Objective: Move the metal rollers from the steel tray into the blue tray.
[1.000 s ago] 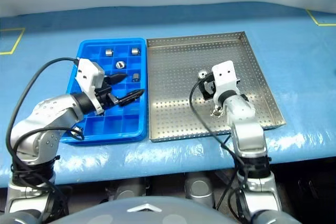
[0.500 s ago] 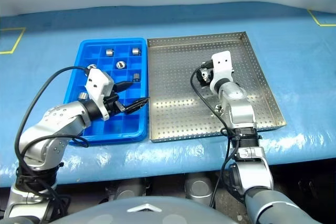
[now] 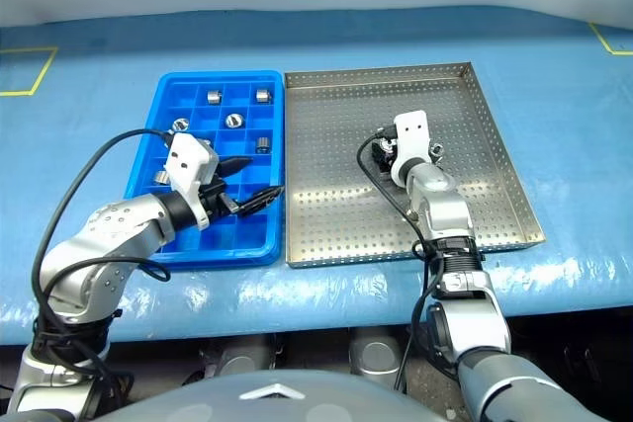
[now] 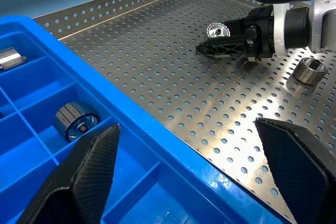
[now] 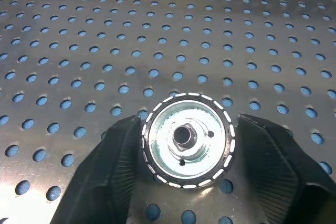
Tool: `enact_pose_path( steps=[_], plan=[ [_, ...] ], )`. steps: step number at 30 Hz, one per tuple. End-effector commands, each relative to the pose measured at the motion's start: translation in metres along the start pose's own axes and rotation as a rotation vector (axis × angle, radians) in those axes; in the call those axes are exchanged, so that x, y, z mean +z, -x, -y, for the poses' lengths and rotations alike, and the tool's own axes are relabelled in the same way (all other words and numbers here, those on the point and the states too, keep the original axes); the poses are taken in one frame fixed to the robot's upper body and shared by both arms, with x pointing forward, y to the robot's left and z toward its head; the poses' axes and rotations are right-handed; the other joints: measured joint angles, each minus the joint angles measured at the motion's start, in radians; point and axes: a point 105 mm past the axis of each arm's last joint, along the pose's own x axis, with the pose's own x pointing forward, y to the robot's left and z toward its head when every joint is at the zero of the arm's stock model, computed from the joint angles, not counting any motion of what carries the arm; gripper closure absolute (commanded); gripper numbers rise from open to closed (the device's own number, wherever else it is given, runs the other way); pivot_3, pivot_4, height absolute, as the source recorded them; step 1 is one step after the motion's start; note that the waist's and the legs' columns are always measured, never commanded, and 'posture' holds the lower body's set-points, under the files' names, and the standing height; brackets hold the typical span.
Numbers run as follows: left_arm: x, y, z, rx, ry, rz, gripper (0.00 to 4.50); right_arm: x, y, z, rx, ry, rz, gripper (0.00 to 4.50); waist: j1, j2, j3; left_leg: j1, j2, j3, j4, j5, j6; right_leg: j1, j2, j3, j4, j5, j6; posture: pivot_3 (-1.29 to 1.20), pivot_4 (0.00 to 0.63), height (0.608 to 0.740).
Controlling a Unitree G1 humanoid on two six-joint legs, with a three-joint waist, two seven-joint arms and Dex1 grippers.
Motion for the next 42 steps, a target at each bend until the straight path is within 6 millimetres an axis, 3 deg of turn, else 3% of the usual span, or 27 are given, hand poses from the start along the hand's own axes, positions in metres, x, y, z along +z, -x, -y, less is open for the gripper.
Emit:
enact_pose_path(
  steps=[1,4,8,12,17,20,24,31,39,42],
  plan=[
    [0.019,0.004,-0.002,0.012,-0.036,0.079,0.00,0.023,0.006,-0.002,-0.009,0.028,0.096,2.17,0.000,0.000,0.000,0.000,0.000,0.000,0.000,0.000,0.000,0.000,0.000,0.000,0.000,0.000,0.000,-0.03,0.150,0.740],
    [0.024,0.012,-0.010,0.046,-0.013,0.109,0.00,0.037,0.011,-0.012,0.020,0.052,0.140,2.17,-0.001,0.000,0.000,0.000,0.000,0.000,0.000,0.000,0.000,0.000,0.000,0.000,0.000,0.000,0.000,-0.02,0.150,0.740],
    [0.029,0.038,-0.042,0.201,-0.012,0.120,0.00,0.074,0.021,-0.055,0.180,0.039,0.237,2.17,-0.006,0.001,0.000,0.000,0.002,0.000,-0.001,0.000,0.000,-0.002,0.001,0.000,0.001,0.000,0.000,0.00,0.150,0.740],
    [0.034,0.082,-0.095,0.543,-0.022,0.128,0.00,0.105,0.040,-0.125,0.462,0.057,0.316,2.17,-0.004,0.001,0.001,0.000,0.002,-0.001,-0.001,0.000,0.000,-0.002,0.002,-0.001,0.002,0.000,-0.001,0.04,0.150,0.740],
    [0.030,0.107,-0.107,0.673,-0.033,0.094,0.00,0.114,0.061,-0.200,0.718,0.070,0.359,2.17,0.019,0.001,0.000,0.000,0.002,-0.002,-0.003,0.000,0.000,-0.002,0.001,-0.002,0.001,-0.001,-0.002,0.09,0.150,0.740],
    [0.025,0.108,-0.104,0.684,-0.026,0.088,0.00,0.102,0.062,-0.223,0.783,0.090,0.322,2.17,0.044,0.000,0.000,-0.001,0.000,-0.003,-0.005,0.001,-0.001,-0.003,-0.001,-0.004,0.000,-0.001,-0.002,0.11,0.150,0.740],
    [0.019,0.098,-0.092,0.643,-0.002,0.087,0.00,0.075,0.048,-0.238,0.805,0.111,0.233,2.17,0.072,-0.001,0.000,-0.001,-0.001,-0.004,-0.006,0.001,-0.003,-0.002,-0.002,-0.005,-0.002,-0.001,-0.002,0.13,0.150,0.740],
    [0.010,0.078,-0.072,0.548,0.029,0.073,0.00,0.054,0.023,-0.225,0.740,0.083,0.144,2.17,0.080,-0.001,0.000,0.000,0.001,-0.007,-0.007,0.004,-0.008,-0.002,-0.001,-0.010,-0.001,0.000,-0.005,0.14,0.150,0.740],
    [0.010,0.069,-0.069,0.523,0.037,0.068,0.00,0.056,0.020,-0.222,0.739,0.070,0.144,2.17,0.081,-0.001,0.000,0.000,0.002,-0.014,-0.008,0.005,-0.009,0.000,-0.001,-0.020,0.001,-0.002,-0.010,0.13,0.150,0.740],
    [0.010,0.067,-0.069,0.516,0.040,0.070,0.00,0.057,0.022,-0.224,0.752,0.056,0.150,1.54,0.081,-0.001,0.000,0.000,0.002,-0.015,-0.008,0.005,-0.009,0.000,-0.001,-0.021,0.001,-0.002,-0.010,0.13,0.150,0.740]
  ],
)
